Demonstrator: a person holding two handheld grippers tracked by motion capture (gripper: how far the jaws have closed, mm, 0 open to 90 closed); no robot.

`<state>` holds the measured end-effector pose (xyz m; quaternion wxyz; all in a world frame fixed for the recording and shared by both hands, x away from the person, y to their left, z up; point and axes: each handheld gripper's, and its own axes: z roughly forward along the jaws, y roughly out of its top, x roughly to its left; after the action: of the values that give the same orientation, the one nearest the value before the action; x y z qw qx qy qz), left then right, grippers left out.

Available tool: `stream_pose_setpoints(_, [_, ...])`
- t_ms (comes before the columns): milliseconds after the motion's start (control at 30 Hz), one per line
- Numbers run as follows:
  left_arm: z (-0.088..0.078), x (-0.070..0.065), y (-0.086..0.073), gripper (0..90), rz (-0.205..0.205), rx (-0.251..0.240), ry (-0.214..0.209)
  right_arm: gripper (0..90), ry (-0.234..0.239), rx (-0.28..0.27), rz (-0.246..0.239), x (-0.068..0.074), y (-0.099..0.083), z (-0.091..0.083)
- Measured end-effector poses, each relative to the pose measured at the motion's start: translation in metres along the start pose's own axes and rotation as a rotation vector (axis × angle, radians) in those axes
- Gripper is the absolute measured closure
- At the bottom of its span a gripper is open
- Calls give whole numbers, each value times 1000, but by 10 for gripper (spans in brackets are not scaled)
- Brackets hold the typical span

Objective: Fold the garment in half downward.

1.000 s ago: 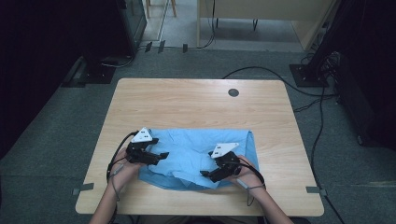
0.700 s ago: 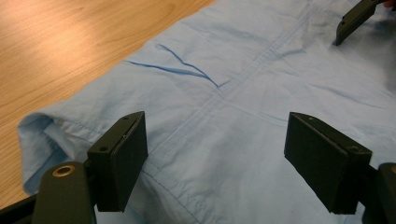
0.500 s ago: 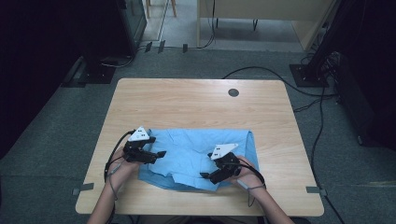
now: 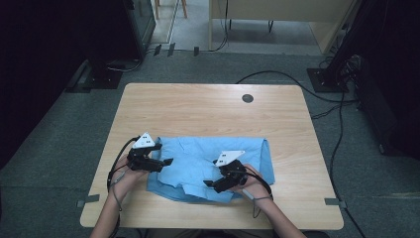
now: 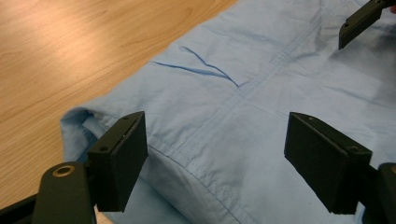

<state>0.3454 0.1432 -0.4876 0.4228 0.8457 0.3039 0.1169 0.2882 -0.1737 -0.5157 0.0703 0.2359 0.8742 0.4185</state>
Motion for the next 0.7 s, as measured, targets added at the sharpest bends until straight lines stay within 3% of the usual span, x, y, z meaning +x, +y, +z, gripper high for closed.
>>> stream_pose_setpoints(33, [0, 0, 0, 215, 0, 0, 0, 186, -9, 15, -27, 6, 0, 3])
stream_pose_setpoints(333, [-1, 5, 0, 215, -16, -23, 4, 187, -2, 20, -37, 11, -1, 5])
stream_pose_setpoints(500, [0, 6, 1, 193, -18, -20, 29, 187, 3, 18, -32, 12, -2, 5])
stream_pose_setpoints(533, [0, 10, 2, 193, -61, -36, 27, 192, 7, 17, -29, 11, -2, 4])
stream_pose_setpoints(600, [0, 10, 2, 193, -61, -36, 27, 192, 12, 18, -21, 11, -3, 4])
stream_pose_setpoints(633, [0, 11, 1, 193, -18, -65, 49, 203, 12, 18, -21, 11, -3, 4])
stream_pose_setpoints(667, [0, 11, 1, 194, -18, -65, 49, 203, 12, 18, -21, 11, -3, 4])
stream_pose_setpoints(700, [0, 11, 1, 194, -18, -65, 49, 203, 5, 14, 9, 10, -2, 3])
